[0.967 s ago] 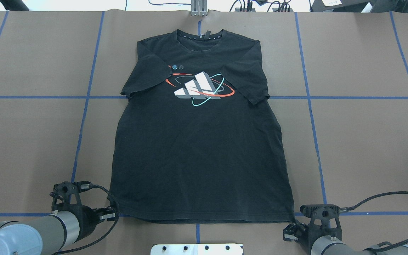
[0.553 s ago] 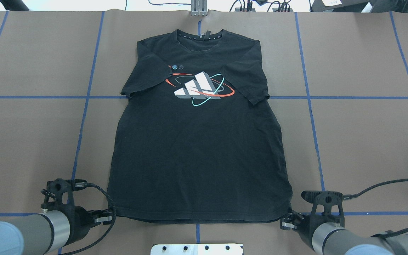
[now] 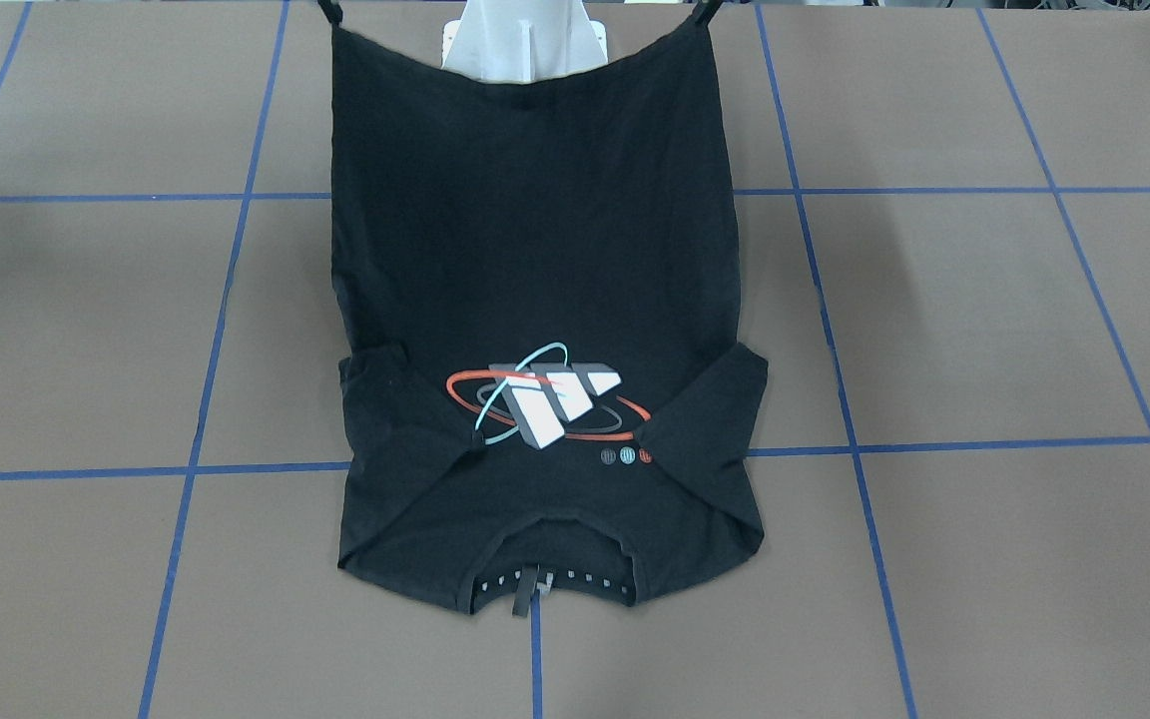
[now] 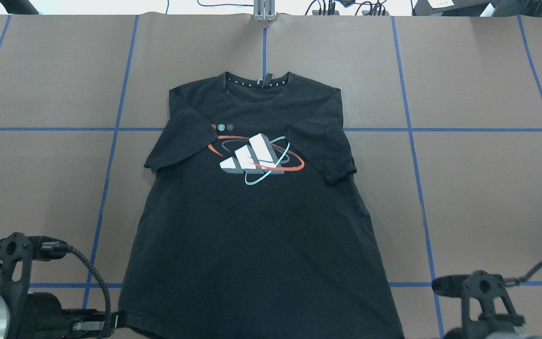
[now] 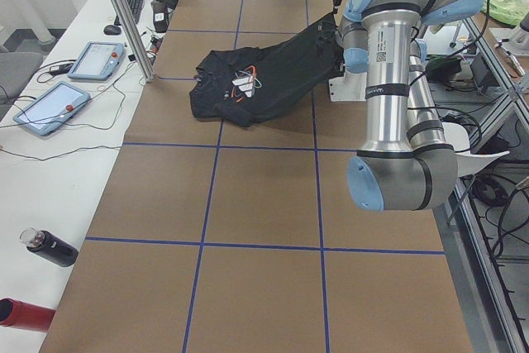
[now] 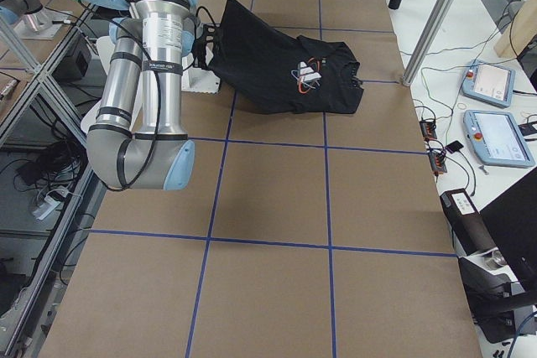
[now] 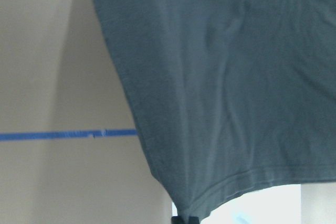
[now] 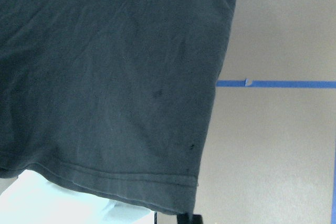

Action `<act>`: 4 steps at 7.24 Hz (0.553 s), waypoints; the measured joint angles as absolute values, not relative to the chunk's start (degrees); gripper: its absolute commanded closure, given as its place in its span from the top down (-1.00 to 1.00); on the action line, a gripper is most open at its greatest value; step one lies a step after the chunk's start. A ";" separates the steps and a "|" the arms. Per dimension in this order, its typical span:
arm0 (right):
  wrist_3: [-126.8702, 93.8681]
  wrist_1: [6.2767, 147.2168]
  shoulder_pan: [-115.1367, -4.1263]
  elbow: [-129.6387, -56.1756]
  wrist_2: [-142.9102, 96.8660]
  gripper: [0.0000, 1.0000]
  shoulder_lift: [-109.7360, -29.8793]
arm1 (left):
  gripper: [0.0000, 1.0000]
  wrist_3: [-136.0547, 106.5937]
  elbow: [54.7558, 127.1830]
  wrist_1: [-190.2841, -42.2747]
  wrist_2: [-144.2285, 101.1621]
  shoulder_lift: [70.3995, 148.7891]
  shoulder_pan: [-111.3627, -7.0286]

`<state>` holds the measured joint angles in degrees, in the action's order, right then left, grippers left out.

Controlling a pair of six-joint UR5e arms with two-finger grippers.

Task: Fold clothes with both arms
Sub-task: 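Lift the hem with both grippers and fold it toward the collar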

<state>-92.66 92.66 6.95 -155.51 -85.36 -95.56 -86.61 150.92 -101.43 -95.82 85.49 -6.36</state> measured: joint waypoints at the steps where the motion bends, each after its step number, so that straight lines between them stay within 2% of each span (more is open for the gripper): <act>1: -92.65 94.71 7.10 -157.04 -85.52 -1.00 -95.23 | -1.00 -86.62 151.04 -100.81 -96.42 85.66 -6.39; 2: -92.57 96.17 4.45 -155.86 -85.30 -1.00 -93.65 | -1.00 -86.59 149.24 -100.28 -96.24 86.19 -7.74; 4: -91.38 97.11 -6.03 -144.27 -85.19 -1.00 -82.70 | -1.00 -82.93 140.14 -99.98 -93.97 91.02 -15.17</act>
<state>-91.38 97.11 -6.03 -144.27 -85.19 -82.70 -82.93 140.14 -99.98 -93.97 91.02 -15.17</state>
